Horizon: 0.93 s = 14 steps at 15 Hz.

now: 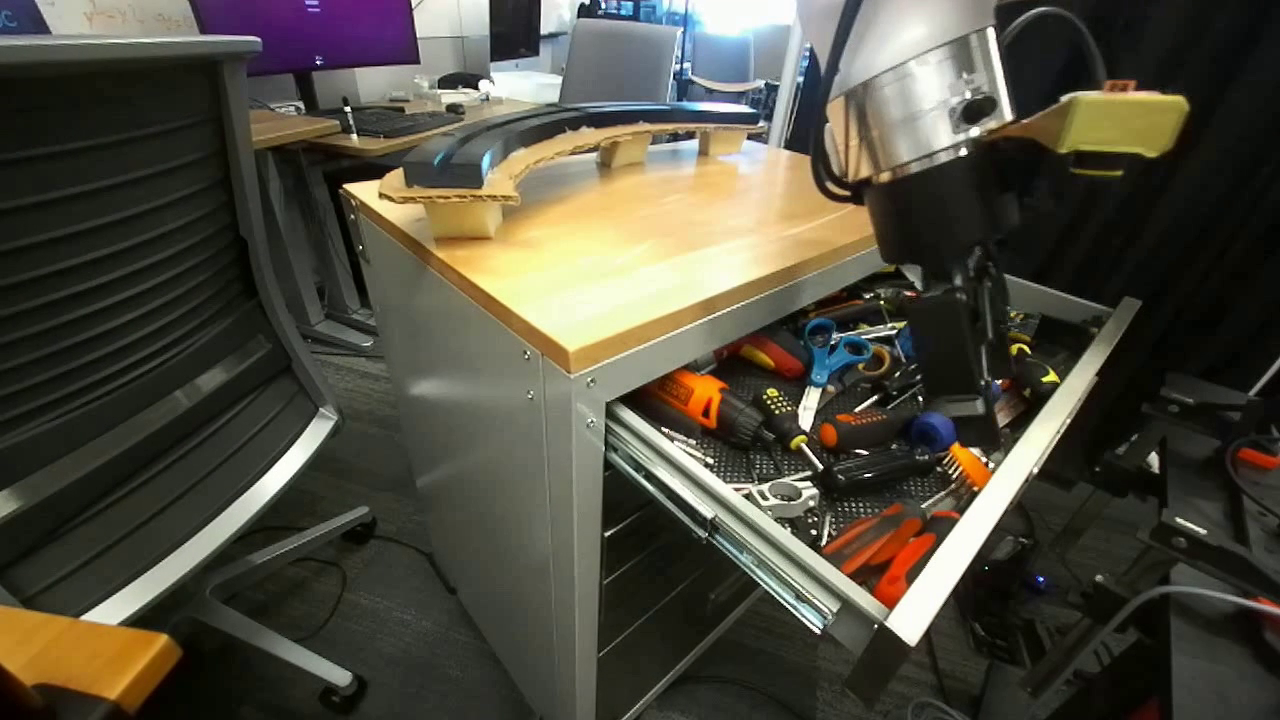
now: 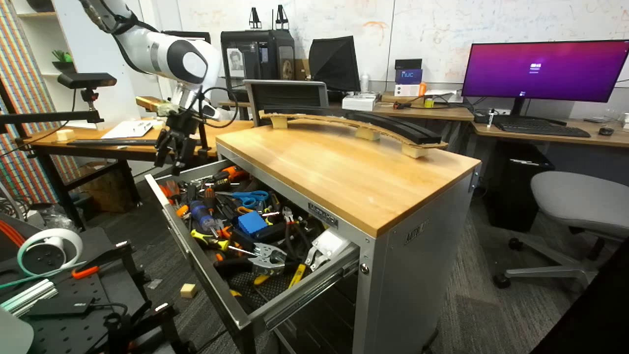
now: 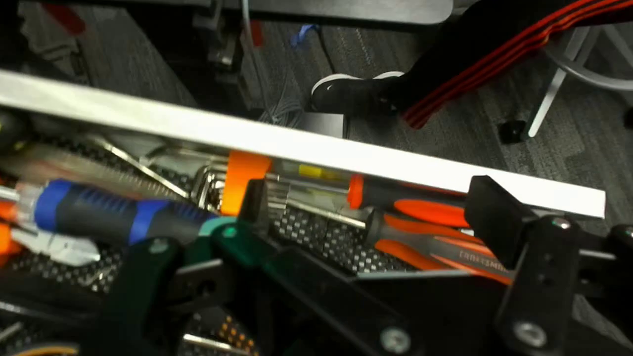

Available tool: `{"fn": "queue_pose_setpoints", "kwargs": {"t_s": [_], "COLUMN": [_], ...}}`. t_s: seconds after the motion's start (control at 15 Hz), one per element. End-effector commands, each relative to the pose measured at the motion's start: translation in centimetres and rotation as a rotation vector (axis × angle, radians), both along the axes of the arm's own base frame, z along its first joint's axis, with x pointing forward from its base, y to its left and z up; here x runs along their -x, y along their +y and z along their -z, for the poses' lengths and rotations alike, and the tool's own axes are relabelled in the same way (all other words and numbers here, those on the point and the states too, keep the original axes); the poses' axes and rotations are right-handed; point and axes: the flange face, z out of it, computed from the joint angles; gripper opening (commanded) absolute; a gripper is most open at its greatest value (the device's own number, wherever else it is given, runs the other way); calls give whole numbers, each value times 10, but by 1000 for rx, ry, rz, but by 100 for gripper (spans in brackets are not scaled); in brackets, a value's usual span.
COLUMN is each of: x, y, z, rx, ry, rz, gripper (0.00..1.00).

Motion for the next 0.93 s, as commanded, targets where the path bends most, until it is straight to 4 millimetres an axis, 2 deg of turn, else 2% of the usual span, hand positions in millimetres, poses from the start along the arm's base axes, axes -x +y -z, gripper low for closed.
{"fn": "queue_pose_setpoints", "kwargs": {"t_s": [0.0, 0.07, 0.13, 0.2, 0.27, 0.47, 0.6, 0.8, 0.87], "x": [44, 51, 56, 60, 64, 69, 66, 55, 50], "y": [-19, -22, -24, -27, -29, -37, -35, -15, -7], "z": [-1, 6, 19, 30, 41, 62, 69, 57, 55], "rx": [41, 72, 105, 132, 157, 210, 222, 242, 257], "ry": [-48, -60, -69, -68, -69, -81, -141, -286, -331], "rz": [190, 231, 272, 321, 370, 491, 511, 453, 426], "gripper": [100, 100, 75, 74, 68, 44, 28, 6, 5]}}
